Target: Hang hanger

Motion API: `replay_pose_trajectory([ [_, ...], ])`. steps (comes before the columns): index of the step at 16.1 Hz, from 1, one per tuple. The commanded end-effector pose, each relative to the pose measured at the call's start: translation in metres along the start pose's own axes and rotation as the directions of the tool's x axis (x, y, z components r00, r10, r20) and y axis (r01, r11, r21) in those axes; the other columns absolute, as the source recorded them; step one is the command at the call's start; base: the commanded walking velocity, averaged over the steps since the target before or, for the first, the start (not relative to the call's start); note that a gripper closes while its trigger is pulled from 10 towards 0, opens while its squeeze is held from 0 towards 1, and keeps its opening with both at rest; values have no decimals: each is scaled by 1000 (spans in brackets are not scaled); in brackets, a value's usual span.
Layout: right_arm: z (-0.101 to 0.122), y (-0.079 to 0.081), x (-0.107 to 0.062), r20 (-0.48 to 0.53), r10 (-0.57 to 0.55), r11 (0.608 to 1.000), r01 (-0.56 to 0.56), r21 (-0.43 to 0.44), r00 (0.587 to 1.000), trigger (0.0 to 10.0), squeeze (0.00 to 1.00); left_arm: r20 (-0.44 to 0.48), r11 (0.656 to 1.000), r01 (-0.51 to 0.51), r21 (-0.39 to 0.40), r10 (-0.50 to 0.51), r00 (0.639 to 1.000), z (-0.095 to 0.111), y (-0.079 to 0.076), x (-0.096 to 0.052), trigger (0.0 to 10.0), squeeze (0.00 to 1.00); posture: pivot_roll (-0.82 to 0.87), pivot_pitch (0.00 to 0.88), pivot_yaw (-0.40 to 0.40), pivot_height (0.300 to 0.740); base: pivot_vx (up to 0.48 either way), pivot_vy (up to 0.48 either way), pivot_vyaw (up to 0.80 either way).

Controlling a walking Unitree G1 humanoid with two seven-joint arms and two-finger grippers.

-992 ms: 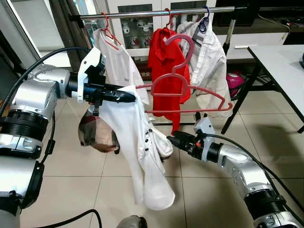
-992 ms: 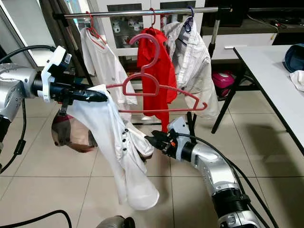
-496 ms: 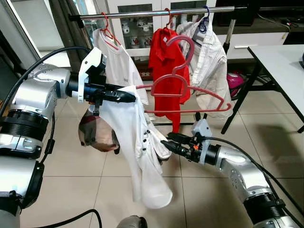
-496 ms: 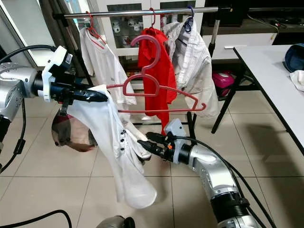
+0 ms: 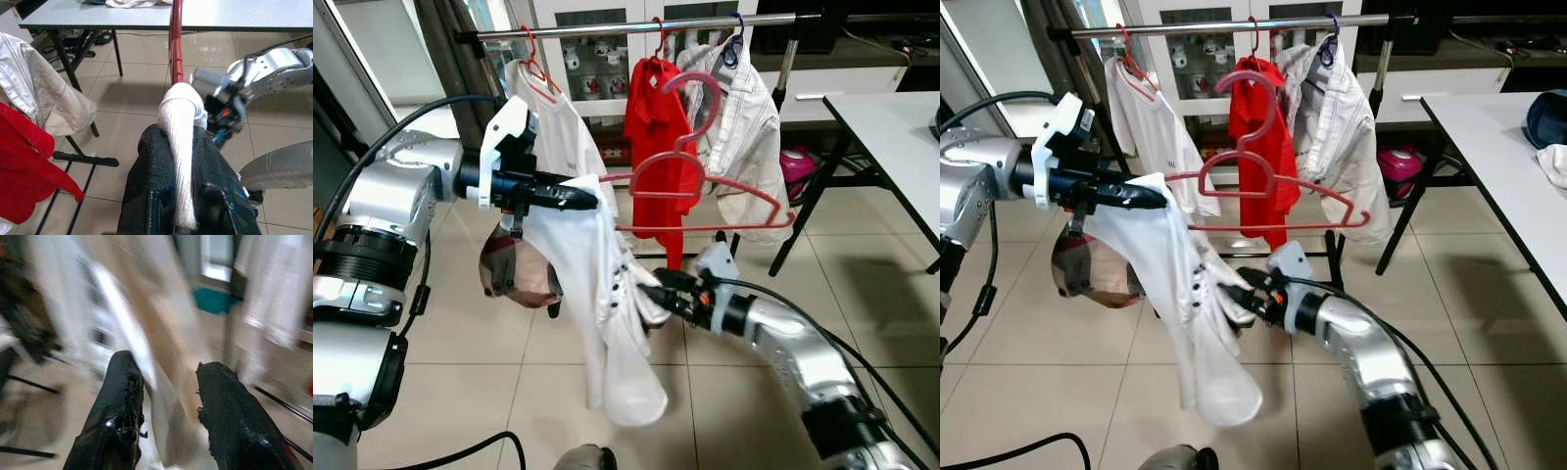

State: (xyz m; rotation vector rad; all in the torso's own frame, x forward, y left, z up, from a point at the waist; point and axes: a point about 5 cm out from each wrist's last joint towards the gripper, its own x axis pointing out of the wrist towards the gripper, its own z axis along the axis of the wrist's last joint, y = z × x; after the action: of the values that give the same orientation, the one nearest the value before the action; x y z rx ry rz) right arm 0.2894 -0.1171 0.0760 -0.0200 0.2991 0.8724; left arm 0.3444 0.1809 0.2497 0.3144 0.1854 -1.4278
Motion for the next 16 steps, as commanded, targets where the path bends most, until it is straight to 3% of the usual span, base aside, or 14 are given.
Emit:
replay_pose_trajectory([
  [1, 2, -4, 1, -8, -49, 998, 49, -37, 999, 10000, 0, 15, 999, -20, 32, 20, 1000, 10, 1, -5, 0, 0, 29, 0, 148, 740, 0, 0, 0],
  [5, 3, -6, 2, -15, -80, 995, 79, -65, 997, 10000, 0, 13, 999, -25, 33, 24, 1000, 10, 1, -6, 0, 0, 29, 0, 149, 740, 0, 0, 0],
  [8, 6, -7, -6, 4, -39, 996, 39, -85, 999, 10000, 0, 0, 999, -32, 33, 32, 999, 8, 2, -7, 0, 0, 27, 0, 151, 740, 0, 0, 0],
  [9, 6, -8, -10, -6, -24, 996, 23, -91, 1000, 10000, 380, 4, 999, -29, 32, 29, 1000, 9, 1, -6, 0, 0, 24, 0, 151, 740, 0, 0, 0],
  [10, 4, -8, -10, -15, -26, 995, 24, -93, 1000, 10000, 278, 8, 999, -27, 32, 26, 1000, 10, 1, -5, 0, 0, 24, 0, 152, 740, 0, 0, 0],
  [11, 3, -8, -10, -19, -28, 995, 26, -93, 999, 10000, 278, 10, 999, -26, 32, 26, 1000, 10, 2, -5, 0, 0, 24, 0, 151, 740, 0, 0, 0],
  [12, 1, -8, -6, -26, -40, 996, 38, -84, 999, 10000, 0, 13, 999, -25, 32, 25, 1000, 11, 2, -5, 0, 0, 26, 0, 151, 740, 0, 0, 0],
  [14, 1, -7, -2, -27, -47, 997, 45, -70, 999, 10000, 0, 15, 999, -25, 32, 24, 1000, 11, 2, -4, 0, 0, 28, 0, 150, 740, 0, 0, 0],
  [15, -1, -8, -1, -35, -48, 997, 45, -65, 998, 8510, 0, 16, 999, -25, 33, 24, 1000, 11, 2, -5, 0, 0, 29, 0, 150, 740, 0, 0, 0],
  [16, -3, -9, 0, -46, -60, 996, 57, -66, 997, 0, 0, 17, 999, -25, 33, 24, 1000, 11, 1, -5, 0, 0, 29, 0, 150, 740, 0, 0, 0],
])
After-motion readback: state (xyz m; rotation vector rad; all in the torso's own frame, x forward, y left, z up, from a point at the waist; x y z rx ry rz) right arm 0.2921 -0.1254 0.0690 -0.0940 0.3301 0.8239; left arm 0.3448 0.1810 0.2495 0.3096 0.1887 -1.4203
